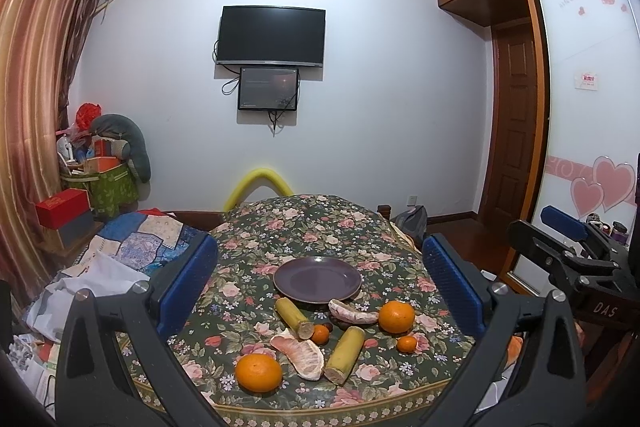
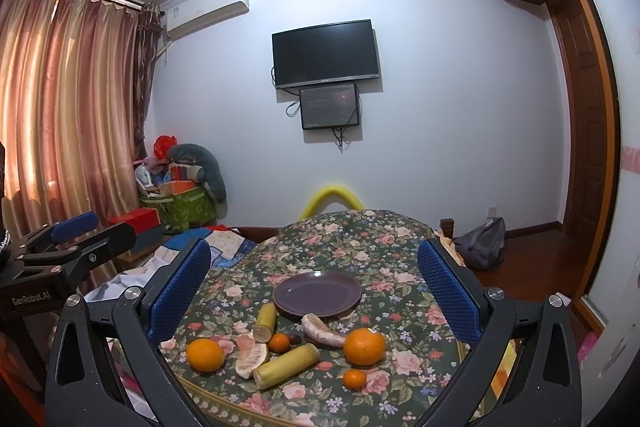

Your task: Organize fruits

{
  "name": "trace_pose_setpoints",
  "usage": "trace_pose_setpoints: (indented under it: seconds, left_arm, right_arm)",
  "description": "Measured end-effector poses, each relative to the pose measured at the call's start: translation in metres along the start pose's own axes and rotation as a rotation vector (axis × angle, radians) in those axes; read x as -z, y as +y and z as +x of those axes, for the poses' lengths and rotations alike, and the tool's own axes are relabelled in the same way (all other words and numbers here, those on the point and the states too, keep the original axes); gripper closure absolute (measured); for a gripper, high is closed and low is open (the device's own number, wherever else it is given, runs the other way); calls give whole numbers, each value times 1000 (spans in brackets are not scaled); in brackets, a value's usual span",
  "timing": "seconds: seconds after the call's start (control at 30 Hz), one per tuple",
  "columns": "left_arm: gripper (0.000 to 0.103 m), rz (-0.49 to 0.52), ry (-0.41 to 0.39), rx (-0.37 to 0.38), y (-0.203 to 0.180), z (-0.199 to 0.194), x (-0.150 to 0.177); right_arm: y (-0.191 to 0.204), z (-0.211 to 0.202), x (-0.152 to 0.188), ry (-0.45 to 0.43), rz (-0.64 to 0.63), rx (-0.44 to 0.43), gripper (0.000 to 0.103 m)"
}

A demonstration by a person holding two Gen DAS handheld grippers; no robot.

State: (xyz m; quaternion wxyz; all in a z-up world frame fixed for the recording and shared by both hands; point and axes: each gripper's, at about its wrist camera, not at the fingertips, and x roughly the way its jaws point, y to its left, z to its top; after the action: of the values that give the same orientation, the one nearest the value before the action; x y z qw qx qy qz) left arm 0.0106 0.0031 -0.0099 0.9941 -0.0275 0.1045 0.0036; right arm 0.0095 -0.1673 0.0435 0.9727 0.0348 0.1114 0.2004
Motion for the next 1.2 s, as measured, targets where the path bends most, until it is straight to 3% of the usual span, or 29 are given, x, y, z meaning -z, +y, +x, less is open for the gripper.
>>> trace_pose_setpoints:
  seconds: [0.5, 0.63, 0.97, 1.2]
  left_arm:
    - [0, -7, 10, 3, 3, 6, 3]
    - [0, -19, 42, -26, 12, 17, 9]
    - [6, -71, 204, -101, 58, 64, 40]
    - [11, -84, 362, -121, 79, 110, 80]
  right_arm:
    - [0, 10, 5, 38, 1, 1, 0]
    - [-3, 18, 13, 74, 4, -16, 0]
    - [-20, 48, 41, 213, -7, 9, 21]
    - [-36, 71, 63, 319, 21, 37, 21]
